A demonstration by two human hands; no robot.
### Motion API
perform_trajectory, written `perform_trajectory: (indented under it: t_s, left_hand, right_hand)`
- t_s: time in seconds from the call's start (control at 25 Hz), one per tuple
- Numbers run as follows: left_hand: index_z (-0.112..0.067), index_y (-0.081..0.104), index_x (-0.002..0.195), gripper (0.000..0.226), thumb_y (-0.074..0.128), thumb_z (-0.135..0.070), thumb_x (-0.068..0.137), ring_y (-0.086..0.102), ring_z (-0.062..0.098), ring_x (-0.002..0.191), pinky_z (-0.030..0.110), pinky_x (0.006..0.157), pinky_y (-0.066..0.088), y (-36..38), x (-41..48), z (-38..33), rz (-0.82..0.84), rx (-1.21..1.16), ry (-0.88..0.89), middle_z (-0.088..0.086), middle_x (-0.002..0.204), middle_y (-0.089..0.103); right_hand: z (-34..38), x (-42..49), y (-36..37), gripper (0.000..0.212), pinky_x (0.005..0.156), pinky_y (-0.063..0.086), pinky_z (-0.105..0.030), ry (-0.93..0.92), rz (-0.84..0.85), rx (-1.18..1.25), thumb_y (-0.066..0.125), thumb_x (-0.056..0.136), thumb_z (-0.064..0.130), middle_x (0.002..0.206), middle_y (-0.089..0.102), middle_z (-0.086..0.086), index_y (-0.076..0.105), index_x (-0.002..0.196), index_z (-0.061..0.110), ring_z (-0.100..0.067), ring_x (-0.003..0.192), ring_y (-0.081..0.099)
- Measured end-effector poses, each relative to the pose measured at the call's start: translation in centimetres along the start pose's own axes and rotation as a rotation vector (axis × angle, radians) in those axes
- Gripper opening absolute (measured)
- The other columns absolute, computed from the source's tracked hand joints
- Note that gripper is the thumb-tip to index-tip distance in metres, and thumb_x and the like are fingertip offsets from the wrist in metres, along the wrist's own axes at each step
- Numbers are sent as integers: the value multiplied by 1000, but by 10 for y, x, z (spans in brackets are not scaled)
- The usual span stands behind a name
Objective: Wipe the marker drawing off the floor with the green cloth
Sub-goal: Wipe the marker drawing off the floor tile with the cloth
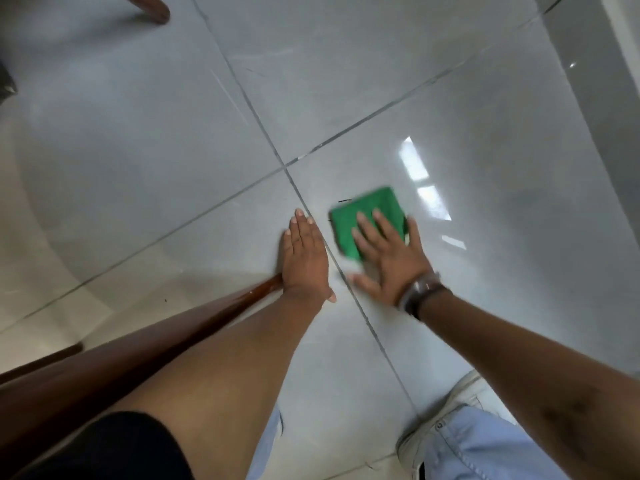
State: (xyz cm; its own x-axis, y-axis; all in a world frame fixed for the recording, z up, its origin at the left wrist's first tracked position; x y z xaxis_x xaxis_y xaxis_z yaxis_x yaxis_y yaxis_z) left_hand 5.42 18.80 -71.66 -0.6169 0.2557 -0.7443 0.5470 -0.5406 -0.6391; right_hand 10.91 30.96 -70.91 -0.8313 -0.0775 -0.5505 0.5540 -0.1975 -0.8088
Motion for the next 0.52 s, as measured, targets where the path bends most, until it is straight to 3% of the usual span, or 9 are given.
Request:
perform_trajectory:
  t_s: [0.08,0.16,0.24,0.4,0.52]
  left_hand:
    - [10,-9,147,158,83,-66,44,-4,40,148,46,121,2,0,0,-1,-5,6,5,31,157,-10]
    - [11,-7,147,158,83,-68,42,-3,41,148,46,120,2,-1,-1,-2,-10,32,1,32,157,-9]
    - [10,-6,147,159,82,-69,41,-3,40,148,46,121,2,1,1,0,-37,33,7,32,157,-8]
    - [12,-8,146,161,78,-74,40,-4,41,148,46,121,1,3,-2,5,-15,39,-67,33,156,-8]
    - [13,-8,145,161,80,-72,42,-5,41,147,45,121,2,0,-3,6,21,26,-88,35,156,-8]
  right_hand:
    - [15,-66,32,77,114,-5,-60,-250,116,-123,22,87,69,158,27,-1,38,145,20,-25,146,19]
    - [-2,-78,33,69,114,3,-61,-401,84,-178,31,88,64,153,37,-1,44,142,22,-25,142,31]
    - [-17,-33,6,72,114,4,-64,-301,12,-187,25,86,66,153,38,-2,44,142,23,-25,141,33]
    - [-7,74,-44,86,109,-19,-57,39,-86,-47,12,81,76,160,20,0,30,147,25,-25,147,11]
    - [6,49,-27,83,111,-14,-59,-85,32,-181,13,83,71,162,13,-1,23,150,24,-25,148,5]
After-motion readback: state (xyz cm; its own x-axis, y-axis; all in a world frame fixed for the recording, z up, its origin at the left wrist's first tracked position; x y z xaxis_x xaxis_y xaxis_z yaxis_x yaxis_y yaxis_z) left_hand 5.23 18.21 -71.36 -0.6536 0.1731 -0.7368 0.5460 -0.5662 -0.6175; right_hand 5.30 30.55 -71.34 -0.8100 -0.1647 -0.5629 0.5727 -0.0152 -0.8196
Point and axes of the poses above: each hand's wrist, its own x-axis towards the middle knuckle, its own y-axis out of the palm, z = x × y, the point moved 8 cm from there along x, towards the middle knuckle
